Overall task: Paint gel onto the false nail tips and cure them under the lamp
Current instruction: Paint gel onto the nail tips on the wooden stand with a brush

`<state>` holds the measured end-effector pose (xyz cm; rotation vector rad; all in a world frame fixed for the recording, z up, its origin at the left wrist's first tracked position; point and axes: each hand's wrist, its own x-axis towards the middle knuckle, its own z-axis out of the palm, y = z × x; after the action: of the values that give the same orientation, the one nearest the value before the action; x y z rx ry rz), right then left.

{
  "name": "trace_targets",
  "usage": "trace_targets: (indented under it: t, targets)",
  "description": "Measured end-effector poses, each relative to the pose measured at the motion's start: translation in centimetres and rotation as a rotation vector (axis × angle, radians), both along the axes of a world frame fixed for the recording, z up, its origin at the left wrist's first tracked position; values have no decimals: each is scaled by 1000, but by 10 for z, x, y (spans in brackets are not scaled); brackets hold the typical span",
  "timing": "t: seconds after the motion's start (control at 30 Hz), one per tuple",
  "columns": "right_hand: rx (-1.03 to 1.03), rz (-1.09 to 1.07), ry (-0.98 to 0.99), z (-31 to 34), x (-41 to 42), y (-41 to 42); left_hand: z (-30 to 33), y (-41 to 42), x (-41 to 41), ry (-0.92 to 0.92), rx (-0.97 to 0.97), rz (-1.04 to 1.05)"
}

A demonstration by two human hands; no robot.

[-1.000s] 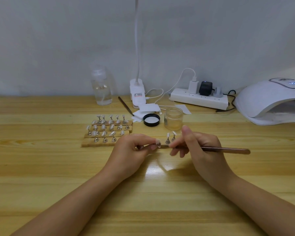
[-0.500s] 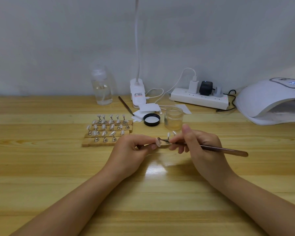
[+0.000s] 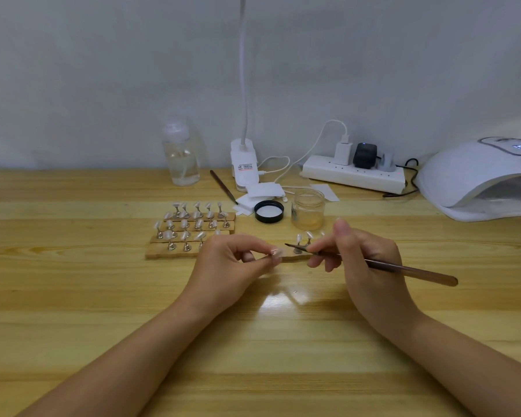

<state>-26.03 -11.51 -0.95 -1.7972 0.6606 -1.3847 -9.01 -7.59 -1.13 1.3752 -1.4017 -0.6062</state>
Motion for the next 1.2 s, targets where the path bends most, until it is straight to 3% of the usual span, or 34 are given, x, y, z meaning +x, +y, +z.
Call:
trace_targets:
  t: [0.2, 0.33, 0.77, 1.2]
  targets:
    - [-51, 59, 101, -1, 1, 0, 3, 1, 0, -53, -10, -13]
    - [-29, 47, 32, -1, 0, 0, 4, 1, 0, -58, 0, -1]
    - [-26, 73, 106, -1, 1, -1, 5, 2, -2, -45, 17, 7]
    - [-21, 54, 47, -1, 0, -1, 6, 4, -2, -60, 17, -2]
